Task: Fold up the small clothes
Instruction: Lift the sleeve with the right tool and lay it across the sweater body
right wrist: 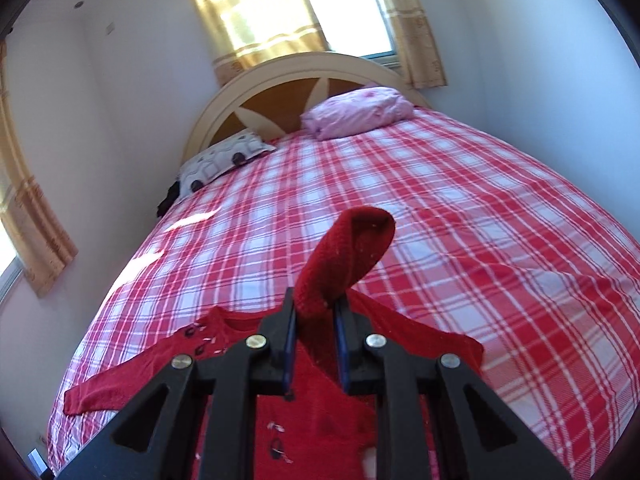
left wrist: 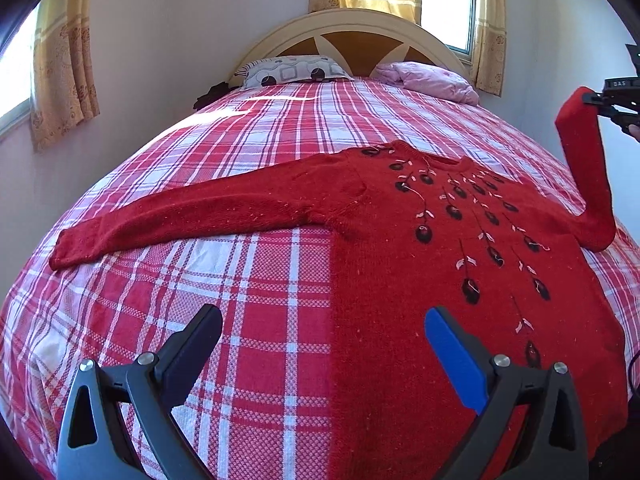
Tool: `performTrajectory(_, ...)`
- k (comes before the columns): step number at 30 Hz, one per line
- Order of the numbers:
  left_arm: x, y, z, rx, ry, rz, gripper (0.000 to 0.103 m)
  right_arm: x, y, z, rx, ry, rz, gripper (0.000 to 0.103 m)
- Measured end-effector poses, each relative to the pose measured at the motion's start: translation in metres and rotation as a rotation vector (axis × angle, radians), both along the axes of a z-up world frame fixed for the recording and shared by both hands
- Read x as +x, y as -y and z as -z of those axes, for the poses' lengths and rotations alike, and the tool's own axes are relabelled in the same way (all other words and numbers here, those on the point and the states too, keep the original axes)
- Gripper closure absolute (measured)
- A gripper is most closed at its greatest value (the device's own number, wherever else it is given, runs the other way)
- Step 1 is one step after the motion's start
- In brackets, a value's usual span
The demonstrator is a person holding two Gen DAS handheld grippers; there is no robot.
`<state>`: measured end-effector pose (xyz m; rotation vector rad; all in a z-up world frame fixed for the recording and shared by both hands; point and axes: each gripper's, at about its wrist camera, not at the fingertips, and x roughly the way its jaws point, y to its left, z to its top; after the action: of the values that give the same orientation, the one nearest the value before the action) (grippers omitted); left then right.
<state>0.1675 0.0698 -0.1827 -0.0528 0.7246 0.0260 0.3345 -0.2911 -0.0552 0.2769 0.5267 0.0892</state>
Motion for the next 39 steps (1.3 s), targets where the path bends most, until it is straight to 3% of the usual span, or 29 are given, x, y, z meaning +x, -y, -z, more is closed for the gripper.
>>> performTrajectory(10, 0.007, -0.014, 0.005, -0.028, -0.015, -0.015, 0.001, 0.039, -0.103, 0.016, -0.056, -0.023, -0.170, 0.084)
performTrajectory(19, 0.017, -0.019, 0.012, -0.033, -0.033, 0.001, 0.001, 0.063, -0.196, 0.086, -0.084, -0.148, -0.374, 0.083)
performTrajectory(22, 0.025, -0.020, 0.012, -0.025, -0.036, 0.002, 0.001, 0.067, -0.209, 0.114, -0.078, -0.206, -0.438, 0.073)
performTrajectory(24, 0.032, -0.019, 0.010, -0.033, -0.039, 0.009, 0.001, 0.067, -0.206, 0.125, -0.040, -0.240, -0.481, 0.026)
performTrajectory(28, 0.054, -0.009, 0.005, -0.045, -0.040, 0.053, 0.001, 0.055, -0.164, 0.131, 0.017, -0.242, -0.457, 0.026)
performTrajectory(36, 0.137, 0.033, -0.001, -0.021, -0.033, 0.159, 0.002, 0.016, -0.050, 0.125, 0.087, -0.163, -0.225, 0.026)
performTrajectory(39, 0.171, 0.042, 0.004, -0.029, -0.068, 0.165, 0.012, -0.001, -0.022, 0.121, 0.055, -0.107, -0.135, 0.026)
